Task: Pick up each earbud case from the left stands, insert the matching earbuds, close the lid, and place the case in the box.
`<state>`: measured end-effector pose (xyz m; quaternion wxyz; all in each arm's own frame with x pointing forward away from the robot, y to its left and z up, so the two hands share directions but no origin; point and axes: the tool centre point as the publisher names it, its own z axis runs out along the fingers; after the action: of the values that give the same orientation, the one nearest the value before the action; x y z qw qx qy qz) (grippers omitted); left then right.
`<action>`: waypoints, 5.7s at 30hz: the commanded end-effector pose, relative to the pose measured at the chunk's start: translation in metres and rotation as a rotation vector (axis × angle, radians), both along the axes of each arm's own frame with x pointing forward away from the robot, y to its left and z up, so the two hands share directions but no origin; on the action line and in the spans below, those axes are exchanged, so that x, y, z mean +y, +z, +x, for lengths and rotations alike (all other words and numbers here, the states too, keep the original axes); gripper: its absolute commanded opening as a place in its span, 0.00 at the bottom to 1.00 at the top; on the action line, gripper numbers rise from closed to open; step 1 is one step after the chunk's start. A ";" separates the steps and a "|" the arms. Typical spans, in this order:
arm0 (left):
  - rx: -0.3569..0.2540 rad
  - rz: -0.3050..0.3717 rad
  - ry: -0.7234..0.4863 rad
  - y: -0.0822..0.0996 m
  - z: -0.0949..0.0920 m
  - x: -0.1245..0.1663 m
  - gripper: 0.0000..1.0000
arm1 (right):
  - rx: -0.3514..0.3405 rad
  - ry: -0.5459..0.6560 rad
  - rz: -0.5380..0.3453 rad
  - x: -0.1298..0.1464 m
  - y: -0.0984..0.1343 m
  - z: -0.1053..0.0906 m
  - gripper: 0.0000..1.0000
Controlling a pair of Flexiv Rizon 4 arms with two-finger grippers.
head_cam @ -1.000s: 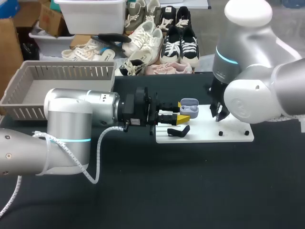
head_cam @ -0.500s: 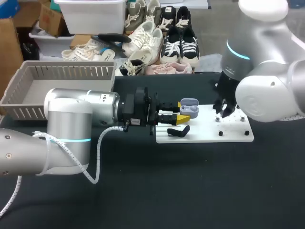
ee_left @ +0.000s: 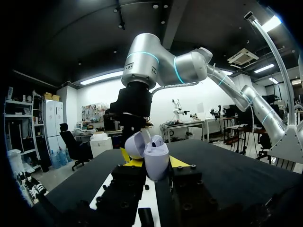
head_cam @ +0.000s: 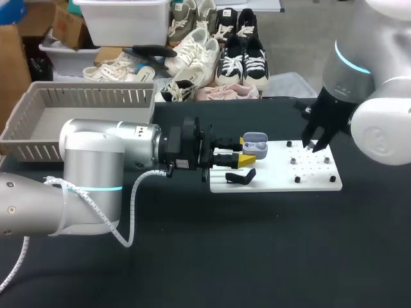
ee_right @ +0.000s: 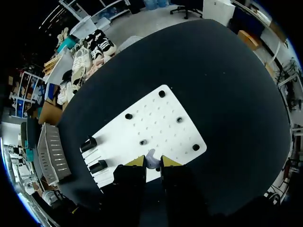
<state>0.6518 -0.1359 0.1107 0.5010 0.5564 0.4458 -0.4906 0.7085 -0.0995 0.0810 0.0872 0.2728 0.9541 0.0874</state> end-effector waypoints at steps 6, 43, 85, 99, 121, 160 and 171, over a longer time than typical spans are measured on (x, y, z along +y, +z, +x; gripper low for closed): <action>-0.002 -0.001 0.006 0.000 -0.001 0.000 0.00 | -0.010 0.011 -0.020 -0.002 0.003 -0.009 0.00; -0.002 -0.001 0.006 0.000 -0.001 0.000 0.00 | -0.021 0.420 -0.040 0.024 0.145 -0.053 0.00; -0.002 -0.001 0.006 0.000 -0.001 0.000 0.00 | 0.048 0.588 -0.084 0.115 0.164 -0.099 0.00; -0.002 -0.001 0.006 0.000 -0.001 0.000 0.00 | 0.058 0.700 -0.110 0.146 0.146 -0.107 0.00; -0.002 -0.001 0.006 0.000 -0.001 0.000 0.00 | 0.056 0.713 -0.158 0.146 0.120 -0.085 0.00; -0.002 -0.001 0.006 0.000 -0.001 0.000 0.00 | 0.080 0.761 -0.181 0.143 0.093 -0.075 0.00; -0.002 -0.001 0.006 0.000 -0.001 0.000 0.00 | 0.088 0.752 -0.177 0.141 0.087 -0.071 0.00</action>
<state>0.6518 -0.1359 0.1107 0.5010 0.5564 0.4458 -0.4906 0.6354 0.0411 0.1691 0.0322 -0.1023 0.9940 0.0194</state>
